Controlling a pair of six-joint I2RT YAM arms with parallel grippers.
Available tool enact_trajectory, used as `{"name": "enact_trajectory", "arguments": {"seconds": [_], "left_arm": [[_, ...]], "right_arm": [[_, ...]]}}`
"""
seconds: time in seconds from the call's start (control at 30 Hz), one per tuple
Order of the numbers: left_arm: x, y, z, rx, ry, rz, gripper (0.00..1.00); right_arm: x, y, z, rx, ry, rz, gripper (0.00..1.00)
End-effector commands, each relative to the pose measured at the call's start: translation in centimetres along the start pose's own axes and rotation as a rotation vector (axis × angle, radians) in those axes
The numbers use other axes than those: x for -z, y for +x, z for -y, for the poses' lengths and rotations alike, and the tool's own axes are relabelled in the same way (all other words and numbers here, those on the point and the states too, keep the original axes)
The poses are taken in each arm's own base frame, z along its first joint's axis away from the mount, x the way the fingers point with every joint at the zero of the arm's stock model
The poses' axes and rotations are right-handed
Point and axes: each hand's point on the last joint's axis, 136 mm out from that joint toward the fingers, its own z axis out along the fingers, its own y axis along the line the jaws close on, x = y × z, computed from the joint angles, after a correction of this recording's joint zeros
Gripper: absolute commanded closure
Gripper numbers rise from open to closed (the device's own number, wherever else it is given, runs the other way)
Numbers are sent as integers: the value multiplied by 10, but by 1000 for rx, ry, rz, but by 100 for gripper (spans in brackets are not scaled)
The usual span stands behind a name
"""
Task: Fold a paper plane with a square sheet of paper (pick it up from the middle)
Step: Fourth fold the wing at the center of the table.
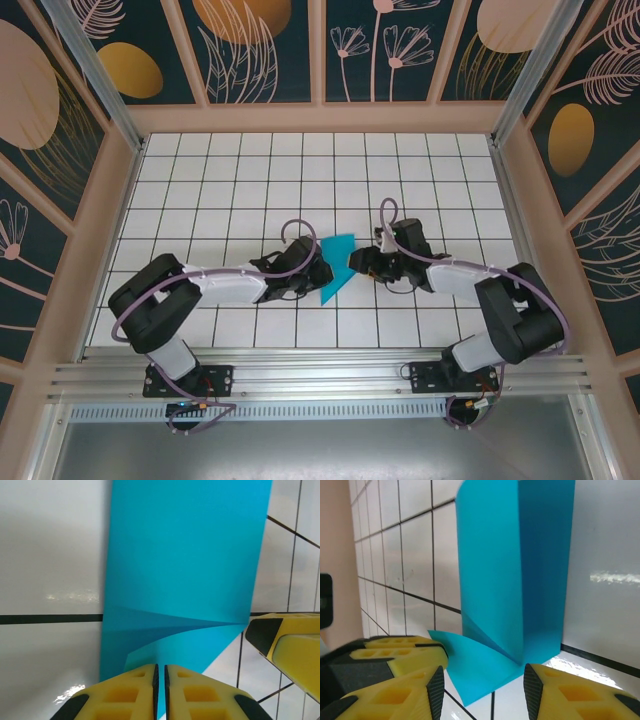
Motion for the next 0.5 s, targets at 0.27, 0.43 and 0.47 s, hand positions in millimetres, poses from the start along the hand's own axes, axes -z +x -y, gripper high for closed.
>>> {"name": "enact_trajectory", "arguments": {"seconds": [0.27, 0.43, 0.47], "left_arm": [[-6, -1, -16, -6, -58, 8, 86], [-8, 1, -19, -6, -73, -2, 85], [-8, 1, -20, -5, -77, -2, 85]], "right_arm": [[-19, 4, -18, 114, -78, -80, 52], [-26, 7, -29, 208, -102, -114, 55], [-27, 6, -28, 223, -97, -116, 56]]}}
